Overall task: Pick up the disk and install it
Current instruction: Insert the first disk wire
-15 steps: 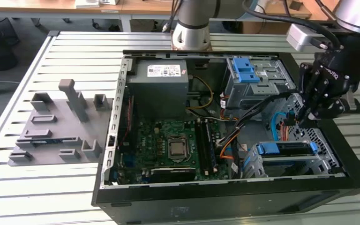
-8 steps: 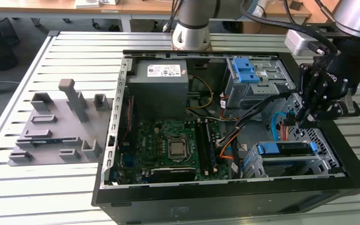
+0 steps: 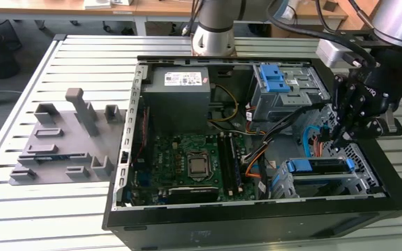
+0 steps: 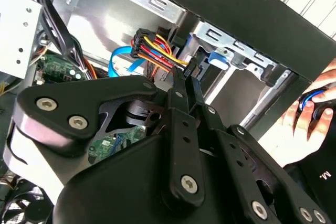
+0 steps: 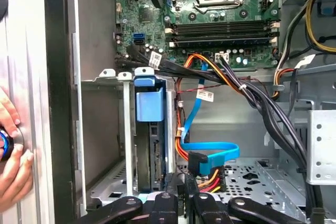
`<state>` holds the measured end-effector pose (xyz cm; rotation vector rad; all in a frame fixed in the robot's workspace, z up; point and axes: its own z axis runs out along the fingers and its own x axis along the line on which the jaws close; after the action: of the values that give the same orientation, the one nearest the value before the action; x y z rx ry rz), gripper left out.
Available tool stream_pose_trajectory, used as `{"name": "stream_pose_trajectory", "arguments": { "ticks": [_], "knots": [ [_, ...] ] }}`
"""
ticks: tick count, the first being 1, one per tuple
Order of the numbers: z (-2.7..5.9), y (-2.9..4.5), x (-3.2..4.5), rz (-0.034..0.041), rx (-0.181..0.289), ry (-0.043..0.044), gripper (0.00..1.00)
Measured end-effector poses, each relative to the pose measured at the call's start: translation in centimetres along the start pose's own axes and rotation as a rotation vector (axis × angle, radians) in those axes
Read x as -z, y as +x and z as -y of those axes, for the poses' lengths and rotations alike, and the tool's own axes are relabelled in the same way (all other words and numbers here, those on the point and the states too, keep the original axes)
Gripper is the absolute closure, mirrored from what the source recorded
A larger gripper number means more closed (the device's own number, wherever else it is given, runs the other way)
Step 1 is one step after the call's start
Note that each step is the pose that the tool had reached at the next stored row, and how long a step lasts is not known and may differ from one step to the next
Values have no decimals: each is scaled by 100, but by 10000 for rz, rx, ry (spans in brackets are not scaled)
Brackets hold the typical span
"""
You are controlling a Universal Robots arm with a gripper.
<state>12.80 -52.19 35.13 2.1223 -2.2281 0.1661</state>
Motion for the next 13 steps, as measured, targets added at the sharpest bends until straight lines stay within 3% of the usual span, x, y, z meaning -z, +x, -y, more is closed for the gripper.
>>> {"name": "stream_pose_trajectory", "arguments": {
  "ticks": [5,13],
  "knots": [
    [1,66,-18,5,1,-1,82],
    [2,75,-28,8,0,-1,82]
  ]
}}
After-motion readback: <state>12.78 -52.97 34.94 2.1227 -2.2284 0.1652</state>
